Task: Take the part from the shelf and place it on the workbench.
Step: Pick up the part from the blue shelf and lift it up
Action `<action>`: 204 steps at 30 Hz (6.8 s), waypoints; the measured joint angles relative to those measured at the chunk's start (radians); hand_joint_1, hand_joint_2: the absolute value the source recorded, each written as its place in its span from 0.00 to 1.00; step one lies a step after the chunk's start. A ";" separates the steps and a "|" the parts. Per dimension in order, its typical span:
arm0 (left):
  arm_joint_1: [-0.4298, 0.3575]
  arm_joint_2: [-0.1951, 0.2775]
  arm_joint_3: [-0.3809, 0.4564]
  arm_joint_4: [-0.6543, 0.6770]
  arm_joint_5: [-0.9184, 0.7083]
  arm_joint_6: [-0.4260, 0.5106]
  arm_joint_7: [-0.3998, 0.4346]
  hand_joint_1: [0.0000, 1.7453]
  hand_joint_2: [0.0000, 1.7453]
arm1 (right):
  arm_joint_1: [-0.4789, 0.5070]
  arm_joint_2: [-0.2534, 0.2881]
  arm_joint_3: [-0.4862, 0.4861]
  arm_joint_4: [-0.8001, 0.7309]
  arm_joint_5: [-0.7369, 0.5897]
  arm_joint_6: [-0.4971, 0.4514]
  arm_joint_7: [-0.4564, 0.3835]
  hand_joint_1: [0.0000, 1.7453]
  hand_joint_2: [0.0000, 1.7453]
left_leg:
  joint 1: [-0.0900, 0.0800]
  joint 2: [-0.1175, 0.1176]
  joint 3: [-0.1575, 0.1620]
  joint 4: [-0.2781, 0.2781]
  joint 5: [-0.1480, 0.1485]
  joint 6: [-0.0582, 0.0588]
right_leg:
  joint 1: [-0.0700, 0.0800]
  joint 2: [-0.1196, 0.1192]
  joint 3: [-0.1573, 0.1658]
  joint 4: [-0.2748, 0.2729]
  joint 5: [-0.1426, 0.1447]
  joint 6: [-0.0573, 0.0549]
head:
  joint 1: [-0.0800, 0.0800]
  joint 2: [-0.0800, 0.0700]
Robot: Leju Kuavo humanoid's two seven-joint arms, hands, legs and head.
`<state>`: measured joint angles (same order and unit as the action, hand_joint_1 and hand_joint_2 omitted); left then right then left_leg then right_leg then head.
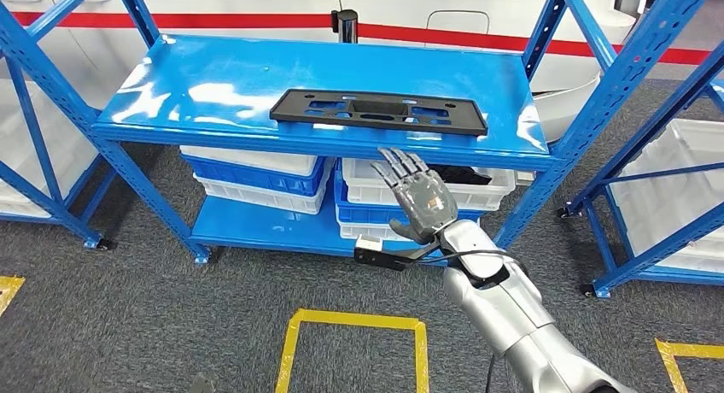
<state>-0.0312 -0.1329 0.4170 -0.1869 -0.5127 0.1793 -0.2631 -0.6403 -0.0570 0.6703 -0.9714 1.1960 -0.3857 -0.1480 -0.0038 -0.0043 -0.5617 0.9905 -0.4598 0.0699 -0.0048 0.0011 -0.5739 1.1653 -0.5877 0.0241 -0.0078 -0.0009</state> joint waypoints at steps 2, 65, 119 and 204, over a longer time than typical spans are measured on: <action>0.001 -0.001 0.000 0.000 -0.002 0.000 -0.001 0.00 0.00 | 0.001 -0.015 0.004 -0.010 -0.001 0.005 0.001 0.00 1.00 | 0.004 -0.002 0.005 0.000 -0.006 -0.004 | -0.006 0.000 -0.085 0.113 -0.028 0.006 | 0.000 0.000; -0.011 -0.021 0.005 0.003 -0.042 0.001 -0.015 0.00 0.00 | -0.006 0.051 0.203 -0.118 0.177 0.150 0.202 0.00 1.00 | 0.011 -0.006 -0.022 -0.005 0.024 -0.027 | -0.012 0.001 -0.145 0.113 0.025 0.011 | -0.014 0.000; -0.016 -0.051 0.085 0.003 0.019 0.107 -0.363 0.00 0.00 | -0.092 0.115 0.200 0.139 0.196 0.065 0.183 0.94 1.00 | 0.016 0.001 -0.034 -0.004 0.036 -0.069 | -0.007 -0.001 -0.003 -0.161 0.131 -0.013 | -0.018 0.000; -0.018 -0.065 0.092 0.005 -0.114 0.175 -0.124 0.00 0.00 | 0.109 -0.067 -0.001 -0.400 0.222 0.039 0.178 0.99 1.00 | -0.002 0.014 -0.047 0.017 0.026 -0.011 | -0.014 -0.001 -0.098 0.102 0.049 0.036 | -0.028 0.000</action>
<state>-0.0490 -0.1981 0.5093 -0.1820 -0.6270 0.3546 -0.3873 -0.5316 -0.1235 0.6689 -1.3709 1.4180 -0.3464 0.0301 -0.0057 0.0096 -0.6084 1.0076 -0.4343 0.0591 -0.0190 0.0004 -0.6715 1.2672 -0.5392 0.0597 -0.0354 -0.0008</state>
